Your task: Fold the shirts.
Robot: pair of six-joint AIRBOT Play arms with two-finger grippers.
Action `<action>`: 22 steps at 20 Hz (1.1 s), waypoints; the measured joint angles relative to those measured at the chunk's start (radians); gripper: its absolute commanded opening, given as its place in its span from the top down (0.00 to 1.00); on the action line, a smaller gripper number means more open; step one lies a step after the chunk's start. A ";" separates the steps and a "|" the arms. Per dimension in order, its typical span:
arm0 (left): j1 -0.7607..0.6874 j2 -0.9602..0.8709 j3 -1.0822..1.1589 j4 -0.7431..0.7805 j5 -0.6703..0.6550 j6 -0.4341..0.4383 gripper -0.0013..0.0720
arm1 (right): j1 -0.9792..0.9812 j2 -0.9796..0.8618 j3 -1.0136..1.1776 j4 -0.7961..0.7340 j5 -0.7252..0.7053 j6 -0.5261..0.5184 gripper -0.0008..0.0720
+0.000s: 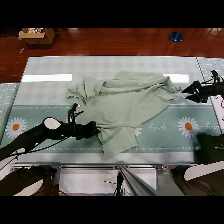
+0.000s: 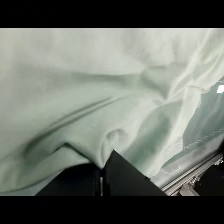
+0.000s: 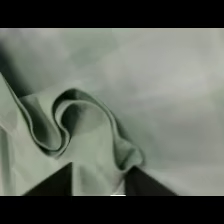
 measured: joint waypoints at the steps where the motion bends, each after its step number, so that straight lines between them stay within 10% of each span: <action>1: 0.000 0.002 0.002 0.000 -0.001 0.000 0.95 | 0.008 -0.013 -0.002 0.006 -0.012 0.006 0.95; 13: 0.271 0.364 0.429 0.043 -0.008 0.196 0.95 | 0.056 0.311 0.178 0.165 0.038 -0.210 0.95; 22: 0.555 0.549 1.020 0.087 -0.087 0.226 0.95 | 0.057 0.835 0.398 0.299 -0.116 -0.088 0.95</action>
